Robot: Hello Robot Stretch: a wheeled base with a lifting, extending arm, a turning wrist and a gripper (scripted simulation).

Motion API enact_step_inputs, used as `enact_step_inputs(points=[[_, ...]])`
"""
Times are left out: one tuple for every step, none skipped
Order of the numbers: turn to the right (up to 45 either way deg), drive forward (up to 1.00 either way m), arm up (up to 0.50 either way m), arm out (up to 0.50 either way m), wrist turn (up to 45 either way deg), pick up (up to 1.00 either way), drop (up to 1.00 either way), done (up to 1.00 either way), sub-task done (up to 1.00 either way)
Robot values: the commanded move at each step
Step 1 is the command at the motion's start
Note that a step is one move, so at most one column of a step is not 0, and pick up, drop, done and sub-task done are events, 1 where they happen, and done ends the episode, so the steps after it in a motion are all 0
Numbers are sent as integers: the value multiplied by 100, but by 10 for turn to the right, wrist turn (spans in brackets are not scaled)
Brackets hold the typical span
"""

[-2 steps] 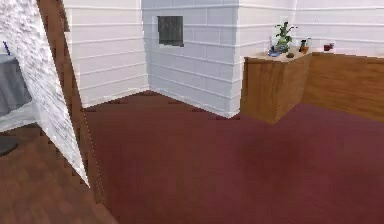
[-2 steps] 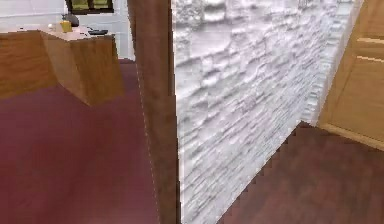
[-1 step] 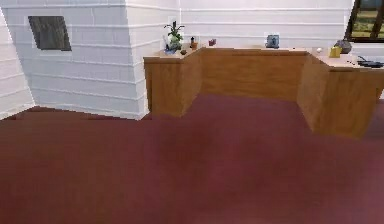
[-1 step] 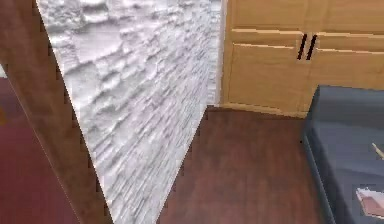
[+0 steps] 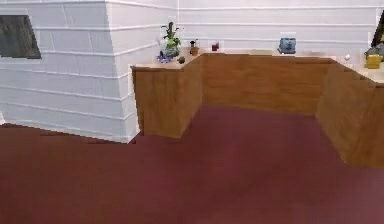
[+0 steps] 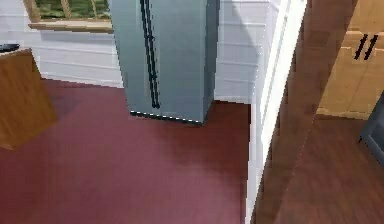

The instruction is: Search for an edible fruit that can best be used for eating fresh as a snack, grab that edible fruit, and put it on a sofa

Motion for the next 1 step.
enact_step_inputs(points=[[180, 0, 0, 0, 0, 0, 0, 0, 0]])
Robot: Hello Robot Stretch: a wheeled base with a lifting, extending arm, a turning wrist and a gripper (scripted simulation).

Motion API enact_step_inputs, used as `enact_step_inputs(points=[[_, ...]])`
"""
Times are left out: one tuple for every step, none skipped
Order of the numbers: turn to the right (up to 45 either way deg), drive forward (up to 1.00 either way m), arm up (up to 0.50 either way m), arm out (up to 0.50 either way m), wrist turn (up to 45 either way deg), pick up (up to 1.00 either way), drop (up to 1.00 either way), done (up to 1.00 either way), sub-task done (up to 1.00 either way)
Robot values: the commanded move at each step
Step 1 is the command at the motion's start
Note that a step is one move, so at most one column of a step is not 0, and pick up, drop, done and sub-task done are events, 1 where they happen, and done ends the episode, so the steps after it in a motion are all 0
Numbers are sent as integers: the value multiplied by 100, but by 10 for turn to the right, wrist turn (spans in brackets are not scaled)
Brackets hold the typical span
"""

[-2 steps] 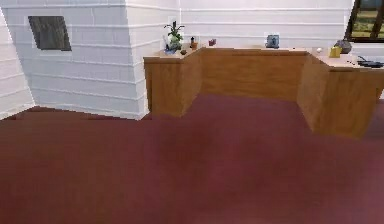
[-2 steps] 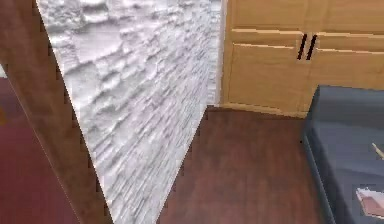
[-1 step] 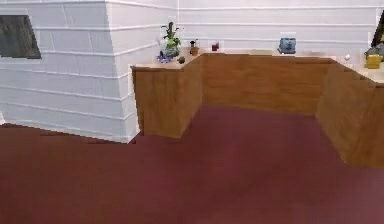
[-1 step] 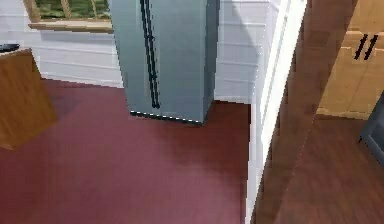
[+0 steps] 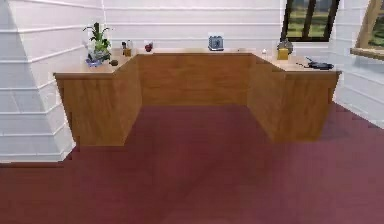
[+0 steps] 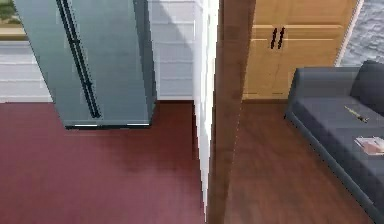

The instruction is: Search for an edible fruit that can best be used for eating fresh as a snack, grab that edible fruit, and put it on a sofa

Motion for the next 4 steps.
enact_step_inputs(points=[[0, 100, 0, 0, 0, 0, 0, 0, 0], [0, 100, 0, 0, 0, 0, 0, 0, 0], [0, 85, 0, 0, 0, 0, 0, 0, 0], [-450, 0, 0, 0, 0, 0, 0, 0, 0]])
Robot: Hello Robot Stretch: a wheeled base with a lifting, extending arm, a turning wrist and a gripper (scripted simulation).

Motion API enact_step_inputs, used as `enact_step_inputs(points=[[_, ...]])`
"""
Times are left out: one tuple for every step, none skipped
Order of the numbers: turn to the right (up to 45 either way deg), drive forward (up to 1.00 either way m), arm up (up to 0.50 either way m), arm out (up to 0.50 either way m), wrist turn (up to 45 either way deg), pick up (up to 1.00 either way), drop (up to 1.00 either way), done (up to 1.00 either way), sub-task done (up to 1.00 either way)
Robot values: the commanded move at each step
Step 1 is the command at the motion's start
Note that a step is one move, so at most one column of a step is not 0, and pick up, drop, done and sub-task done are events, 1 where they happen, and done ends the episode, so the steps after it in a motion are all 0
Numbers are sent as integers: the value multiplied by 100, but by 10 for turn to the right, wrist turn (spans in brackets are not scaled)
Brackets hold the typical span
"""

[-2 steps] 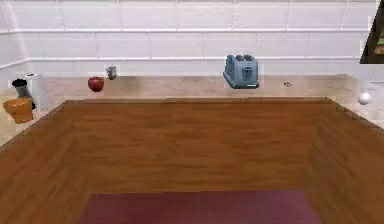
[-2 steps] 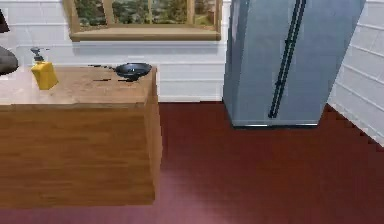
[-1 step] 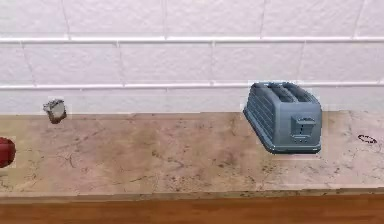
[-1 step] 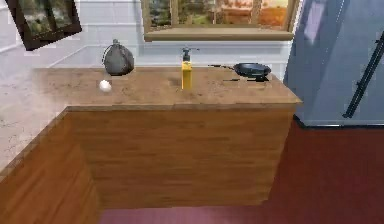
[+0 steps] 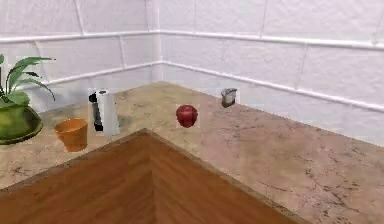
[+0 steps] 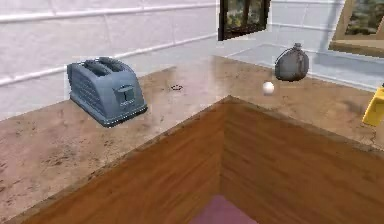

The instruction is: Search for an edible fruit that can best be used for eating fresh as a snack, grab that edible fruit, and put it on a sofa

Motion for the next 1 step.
enact_step_inputs(points=[[-450, 0, 0, 0, 0, 0, 0, 0, 0]])
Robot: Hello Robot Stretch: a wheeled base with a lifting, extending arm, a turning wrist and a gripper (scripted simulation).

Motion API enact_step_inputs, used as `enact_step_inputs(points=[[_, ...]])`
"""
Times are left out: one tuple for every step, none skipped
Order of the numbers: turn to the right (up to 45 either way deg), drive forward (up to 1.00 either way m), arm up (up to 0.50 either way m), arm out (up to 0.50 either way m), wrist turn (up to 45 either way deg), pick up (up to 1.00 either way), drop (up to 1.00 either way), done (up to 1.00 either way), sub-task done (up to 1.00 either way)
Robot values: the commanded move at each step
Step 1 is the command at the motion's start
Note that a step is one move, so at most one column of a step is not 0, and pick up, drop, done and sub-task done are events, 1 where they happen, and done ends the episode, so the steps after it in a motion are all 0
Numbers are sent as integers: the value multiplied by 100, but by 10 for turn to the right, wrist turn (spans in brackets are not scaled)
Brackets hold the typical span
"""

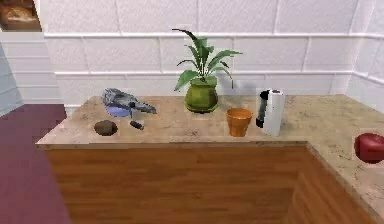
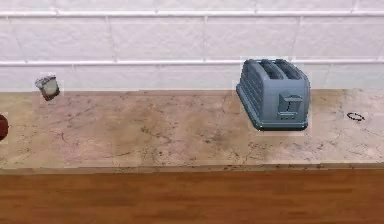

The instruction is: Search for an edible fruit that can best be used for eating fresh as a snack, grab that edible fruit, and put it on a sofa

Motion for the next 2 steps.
enact_step_inputs(points=[[-420, 0, 0, 0, 0, 0, 0, 0, 0], [450, 0, 0, 0, 0, 0, 0, 0, 0]])
